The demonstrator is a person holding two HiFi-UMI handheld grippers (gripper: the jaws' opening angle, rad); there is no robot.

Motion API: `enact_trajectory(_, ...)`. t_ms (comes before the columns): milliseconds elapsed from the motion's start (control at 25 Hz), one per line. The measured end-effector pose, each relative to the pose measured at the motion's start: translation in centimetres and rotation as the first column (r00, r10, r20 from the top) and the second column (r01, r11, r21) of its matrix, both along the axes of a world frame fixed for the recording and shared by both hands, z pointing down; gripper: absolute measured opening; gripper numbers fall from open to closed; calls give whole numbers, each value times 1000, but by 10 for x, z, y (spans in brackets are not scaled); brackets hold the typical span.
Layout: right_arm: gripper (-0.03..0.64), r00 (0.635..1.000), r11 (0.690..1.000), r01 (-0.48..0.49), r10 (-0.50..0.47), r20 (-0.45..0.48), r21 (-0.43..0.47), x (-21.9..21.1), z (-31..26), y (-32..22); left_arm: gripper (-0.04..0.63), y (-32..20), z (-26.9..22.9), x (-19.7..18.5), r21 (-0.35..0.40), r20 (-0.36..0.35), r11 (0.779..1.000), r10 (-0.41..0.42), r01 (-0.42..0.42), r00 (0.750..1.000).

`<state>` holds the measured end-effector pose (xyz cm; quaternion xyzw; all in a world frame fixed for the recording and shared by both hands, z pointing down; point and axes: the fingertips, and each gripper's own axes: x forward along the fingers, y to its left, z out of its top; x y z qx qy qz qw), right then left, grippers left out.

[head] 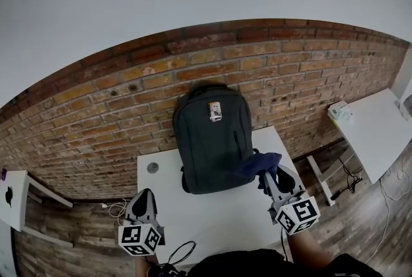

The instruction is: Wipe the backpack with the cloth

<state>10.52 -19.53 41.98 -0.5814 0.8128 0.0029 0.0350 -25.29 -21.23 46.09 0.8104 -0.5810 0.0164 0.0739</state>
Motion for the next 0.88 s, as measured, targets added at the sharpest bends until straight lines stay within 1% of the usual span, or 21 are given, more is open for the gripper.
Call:
enact_trajectory(240, 86, 999, 999, -34, 33, -25, -25, -15, 0, -9, -6, -24, 16, -24, -50, -32, 999, 5, -7, 999)
enact_trajectory(480, 86, 997, 997, -68, 67, -31, -43, -2, 3, -18, -6, -33, 23, -16, -68, -38, 997, 20, -23, 999)
enact_trajectory(720, 86, 999, 999, -22, 20, -37, -43, 7, 2, -35, -6, -29, 15, -11, -61, -24, 998, -17, 15, 1000)
enact_trajectory(880, 86, 999, 999, 11, -12, -36, -41, 17, 3, -46, -6, -25, 6, -6, -43, -12, 998, -51, 50, 999)
